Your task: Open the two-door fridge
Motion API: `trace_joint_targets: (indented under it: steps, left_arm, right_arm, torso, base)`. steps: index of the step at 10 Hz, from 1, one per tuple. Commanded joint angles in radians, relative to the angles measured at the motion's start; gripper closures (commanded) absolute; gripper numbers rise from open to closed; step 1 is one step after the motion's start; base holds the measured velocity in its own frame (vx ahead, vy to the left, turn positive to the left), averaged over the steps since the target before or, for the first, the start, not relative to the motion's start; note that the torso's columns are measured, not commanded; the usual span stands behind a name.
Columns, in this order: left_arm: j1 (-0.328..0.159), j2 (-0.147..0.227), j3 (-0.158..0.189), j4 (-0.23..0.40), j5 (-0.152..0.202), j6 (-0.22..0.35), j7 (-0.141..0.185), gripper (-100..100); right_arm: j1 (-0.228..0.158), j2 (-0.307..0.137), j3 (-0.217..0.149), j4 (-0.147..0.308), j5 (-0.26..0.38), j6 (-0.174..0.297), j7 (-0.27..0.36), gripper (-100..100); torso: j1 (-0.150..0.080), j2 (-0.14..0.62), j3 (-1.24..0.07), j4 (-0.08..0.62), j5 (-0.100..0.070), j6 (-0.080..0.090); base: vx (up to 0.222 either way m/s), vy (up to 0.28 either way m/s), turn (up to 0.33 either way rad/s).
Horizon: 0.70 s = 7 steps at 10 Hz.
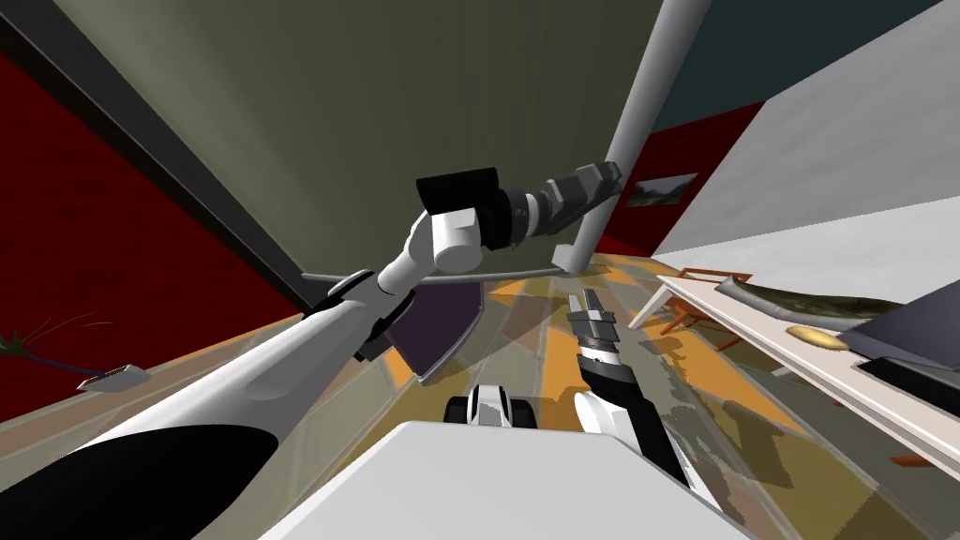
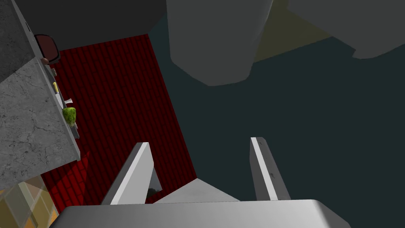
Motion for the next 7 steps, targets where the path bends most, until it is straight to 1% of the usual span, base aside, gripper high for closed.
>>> trace_joint_targets:
  steps: [1, 2, 3, 4, 5, 6, 7]
  left_arm:
    - [-0.012, -0.014, 0.003, -0.037, 0.017, -0.01, 0.012, 100]
    - [-0.023, -0.028, 0.002, -0.08, 0.045, -0.019, 0.021, 100]
    - [0.003, 0.027, 0.023, -0.029, 0.07, 0.0, -0.016, -100]
    - [0.003, 0.044, 0.023, -0.029, 0.07, 0.0, -0.016, -100]
    - [0.022, 0.083, 0.042, 0.006, 0.113, -0.003, -0.055, -100]
    - [0.022, 0.11, 0.042, 0.006, 0.116, -0.003, -0.058, -100]
    - [0.041, 0.134, 0.061, 0.041, 0.157, -0.007, -0.09, -100]
  right_arm:
    - [0.0, 0.0, 0.0, 0.0, 0.0, 0.0, 0.0, 0]
    - [0.0, 0.0, 0.0, 0.0, 0.0, 0.0, 0.0, 0]
    - [0.0, 0.0, 0.0, 0.0, 0.0, 0.0, 0.0, 0]
    - [0.0, 0.0, 0.0, 0.0, 0.0, 0.0, 0.0, 0]
    - [0.0, 0.0, 0.0, 0.0, 0.0, 0.0, 0.0, 0]
    - [0.0, 0.0, 0.0, 0.0, 0.0, 0.0, 0.0, 0]
    - [0.0, 0.0, 0.0, 0.0, 0.0, 0.0, 0.0, 0]
  torso:
    - [-0.001, 0.0, 0.0, 0.0, -0.001, 0.002]
    - [-0.001, -0.001, -0.001, 0.0, 0.001, 0.0]
    - [0.001, 0.002, 0.0, 0.002, 0.0, 0.003]
    - [-0.006, -0.002, -0.001, -0.001, -0.002, 0.002]
    - [-0.013, -0.009, -0.005, -0.005, -0.005, 0.0]
    - [-0.014, -0.009, -0.005, -0.006, -0.006, 0.0]
    - [-0.011, -0.008, -0.004, -0.005, -0.005, 0.0]
  base:
    - [-0.129, 0.094, -0.044]
    - [-0.207, 0.127, -0.019]
    - [-0.173, 0.078, -0.34]
    - [-0.072, 0.01, -0.314]
    - [-0.08, -0.006, -0.432]
    - [-0.073, 0.004, -0.366]
    - [-0.096, 0.008, -0.431]
